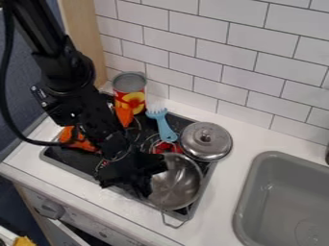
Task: Takes the silver pot and places it on top of the orange cloth
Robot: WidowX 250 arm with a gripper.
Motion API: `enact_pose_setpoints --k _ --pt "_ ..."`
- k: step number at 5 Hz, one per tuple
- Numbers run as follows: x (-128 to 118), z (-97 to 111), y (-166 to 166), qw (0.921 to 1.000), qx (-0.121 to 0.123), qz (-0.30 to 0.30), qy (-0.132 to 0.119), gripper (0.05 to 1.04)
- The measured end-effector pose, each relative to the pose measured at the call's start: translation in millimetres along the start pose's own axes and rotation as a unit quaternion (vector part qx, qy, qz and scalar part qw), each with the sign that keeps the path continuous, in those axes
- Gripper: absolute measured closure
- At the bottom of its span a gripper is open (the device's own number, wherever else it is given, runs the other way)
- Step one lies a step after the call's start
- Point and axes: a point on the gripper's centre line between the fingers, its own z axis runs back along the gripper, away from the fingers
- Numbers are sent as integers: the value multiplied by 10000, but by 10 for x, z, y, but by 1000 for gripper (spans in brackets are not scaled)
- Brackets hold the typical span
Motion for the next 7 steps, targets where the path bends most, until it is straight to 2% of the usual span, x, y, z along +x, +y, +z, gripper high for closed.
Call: enact_pose_setpoints --k 1,2,3,4,5,6,7 --pt "23 31 7 10000 -26 26 9 997" --pt "91 123 42 9997 -80 237 -75 1002" --pt "199 274 72 9970 -313 650 -266 1007" --pt "386 458 195 9876 -586 1373 -482 1010" --pt "612 630 371 9717 -677 2063 -933 1011" --pt "851 660 541 9507 -608 2752 -1291 1011" --pt "1111 613 708 9262 -407 3439 -1488 1011"
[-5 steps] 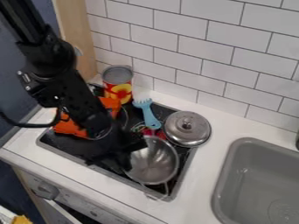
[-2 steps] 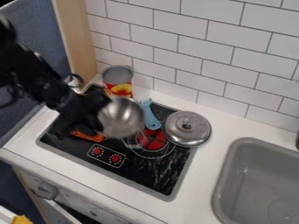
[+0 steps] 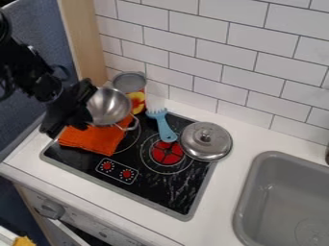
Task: Takes the silver pot and places it on top of the orange cloth
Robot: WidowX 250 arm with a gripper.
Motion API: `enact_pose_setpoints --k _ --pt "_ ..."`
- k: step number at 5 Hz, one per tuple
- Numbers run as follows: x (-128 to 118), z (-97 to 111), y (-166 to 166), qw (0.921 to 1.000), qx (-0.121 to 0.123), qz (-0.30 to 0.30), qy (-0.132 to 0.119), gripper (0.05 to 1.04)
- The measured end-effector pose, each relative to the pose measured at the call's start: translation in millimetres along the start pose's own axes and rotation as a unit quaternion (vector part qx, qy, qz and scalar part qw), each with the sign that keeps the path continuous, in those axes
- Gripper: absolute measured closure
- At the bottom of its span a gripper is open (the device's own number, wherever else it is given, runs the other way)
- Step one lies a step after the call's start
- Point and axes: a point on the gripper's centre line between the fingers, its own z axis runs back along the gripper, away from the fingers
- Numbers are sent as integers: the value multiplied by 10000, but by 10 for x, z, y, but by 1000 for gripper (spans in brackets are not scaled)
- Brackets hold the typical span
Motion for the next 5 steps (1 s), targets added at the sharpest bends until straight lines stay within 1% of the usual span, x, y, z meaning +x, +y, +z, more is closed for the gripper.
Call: enact_pose_setpoints --k 1,2,3,4,5 --pt "133 -145 40 9993 205 286 -102 1011" --pt "186 -285 128 9982 421 371 -232 1011" --pt "203 -346 153 9981 456 330 -240 1011" --pt "215 -344 169 9982 490 225 -273 991" --pt "167 -348 210 9981 573 177 -167 824"
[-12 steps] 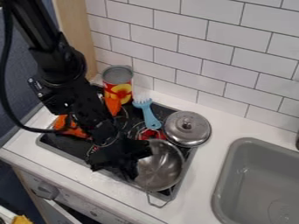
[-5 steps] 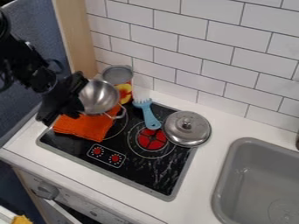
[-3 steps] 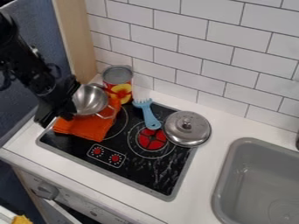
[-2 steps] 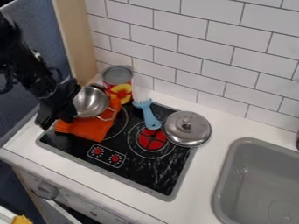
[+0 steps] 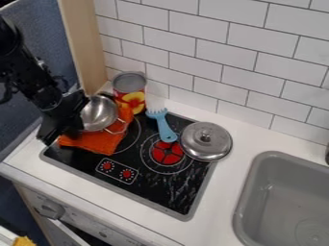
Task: Takes the silver pot and places it on top of the orange cloth
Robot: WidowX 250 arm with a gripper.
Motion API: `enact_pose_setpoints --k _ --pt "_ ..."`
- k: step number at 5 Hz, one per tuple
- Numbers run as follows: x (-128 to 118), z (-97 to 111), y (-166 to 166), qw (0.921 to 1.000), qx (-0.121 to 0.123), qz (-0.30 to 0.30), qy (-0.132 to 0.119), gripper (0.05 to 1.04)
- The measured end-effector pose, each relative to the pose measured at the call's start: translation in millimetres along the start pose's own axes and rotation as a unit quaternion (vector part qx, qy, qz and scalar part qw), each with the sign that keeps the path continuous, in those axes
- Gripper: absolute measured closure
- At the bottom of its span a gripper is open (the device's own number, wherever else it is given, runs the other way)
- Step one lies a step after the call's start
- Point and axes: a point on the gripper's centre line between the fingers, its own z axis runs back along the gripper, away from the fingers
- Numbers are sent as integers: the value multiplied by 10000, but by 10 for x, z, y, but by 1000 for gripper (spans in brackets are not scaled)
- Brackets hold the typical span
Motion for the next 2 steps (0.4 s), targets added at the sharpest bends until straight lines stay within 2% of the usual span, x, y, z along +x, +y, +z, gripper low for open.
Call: enact_pose_setpoints --k 1,2 --pt "-51 10 33 9999 44 -101 48 543" --pt "-3 184 -32 10000 7 51 7 234"
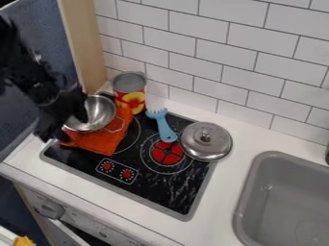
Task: Takes the silver pot and places it on top of the orange cloth
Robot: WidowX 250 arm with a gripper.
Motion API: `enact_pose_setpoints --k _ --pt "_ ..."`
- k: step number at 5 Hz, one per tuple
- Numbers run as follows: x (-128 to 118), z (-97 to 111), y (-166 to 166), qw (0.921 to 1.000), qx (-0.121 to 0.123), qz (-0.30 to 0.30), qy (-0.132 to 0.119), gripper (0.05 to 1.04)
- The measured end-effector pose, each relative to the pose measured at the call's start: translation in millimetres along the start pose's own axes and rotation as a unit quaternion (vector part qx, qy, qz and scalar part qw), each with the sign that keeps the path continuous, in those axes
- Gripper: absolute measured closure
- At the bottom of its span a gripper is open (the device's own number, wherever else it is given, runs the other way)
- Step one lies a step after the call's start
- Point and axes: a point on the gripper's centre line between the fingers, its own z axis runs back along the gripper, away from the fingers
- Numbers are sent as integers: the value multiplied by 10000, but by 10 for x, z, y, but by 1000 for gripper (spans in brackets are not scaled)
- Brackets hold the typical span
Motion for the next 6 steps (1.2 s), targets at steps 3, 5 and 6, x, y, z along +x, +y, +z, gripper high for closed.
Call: enact_pose_setpoints --k 3,5,6 --pt "3 494 -226 9921 1063 -16 -666 79" --pt "-168 708 -351 9775 1868 -689 -696 82" --pt "-212 858 -432 9824 1616 -765 -544 82"
